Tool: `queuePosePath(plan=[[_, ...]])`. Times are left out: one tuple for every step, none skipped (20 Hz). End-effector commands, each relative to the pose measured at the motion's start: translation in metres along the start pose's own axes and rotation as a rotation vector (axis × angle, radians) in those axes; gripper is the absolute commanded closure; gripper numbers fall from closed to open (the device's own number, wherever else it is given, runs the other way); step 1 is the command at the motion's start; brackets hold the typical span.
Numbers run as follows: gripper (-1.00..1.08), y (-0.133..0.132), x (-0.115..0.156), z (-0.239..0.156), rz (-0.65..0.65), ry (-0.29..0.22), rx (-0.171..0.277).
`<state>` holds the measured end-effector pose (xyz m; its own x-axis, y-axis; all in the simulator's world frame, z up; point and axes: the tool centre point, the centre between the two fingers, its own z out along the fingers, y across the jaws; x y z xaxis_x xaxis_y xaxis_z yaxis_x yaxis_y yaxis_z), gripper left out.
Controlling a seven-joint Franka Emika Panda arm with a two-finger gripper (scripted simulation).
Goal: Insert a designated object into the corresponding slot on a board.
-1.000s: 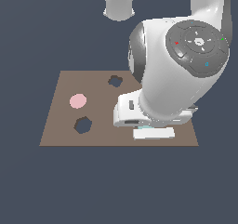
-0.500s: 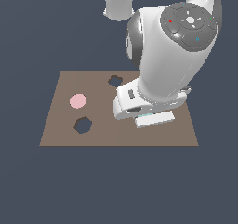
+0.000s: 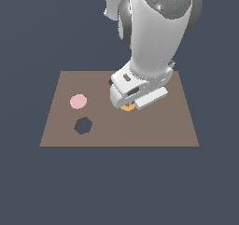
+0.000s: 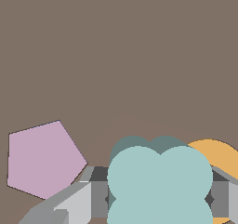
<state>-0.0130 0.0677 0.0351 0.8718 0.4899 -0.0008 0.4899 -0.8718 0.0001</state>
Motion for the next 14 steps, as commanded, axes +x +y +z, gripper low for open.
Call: queuePosePath(plan=[[1.08, -0.001, -0.018, -0.001, -0.085, 0.0, -0.001], [1.08, -0.001, -0.025, -0.001, -0.118, 0.0, -0.001], [1.08, 0.0, -0.032, -0.002, -0.15, 0.0, -0.001], [1.08, 0.0, -0.038, -0.002, -0.181, 0.0, -0.001], [1.08, 0.001, -0.044, -0.002, -0.211, 0.0, -0.001], [1.08, 0.002, -0.05, -0.002, -0.24, 0.0, -0.001], [1.08, 0.003, -0.056, -0.003, -0.268, 0.0, -0.001], [1.08, 0.004, -0.062, -0.003, -0.295, 0.0, -0.001], [1.08, 0.006, -0.067, -0.003, -0.321, 0.0, -0.001], [1.08, 0.007, -0.072, -0.003, -0.346, 0.0, -0.001], [1.08, 0.009, -0.077, -0.003, -0.369, 0.0, -0.001], [1.08, 0.01, -0.081, -0.004, -0.391, 0.0, -0.001], [1.08, 0.012, -0.085, -0.004, -0.412, 0.0, -0.001], [1.08, 0.014, -0.089, -0.004, -0.431, 0.0, -0.001]])
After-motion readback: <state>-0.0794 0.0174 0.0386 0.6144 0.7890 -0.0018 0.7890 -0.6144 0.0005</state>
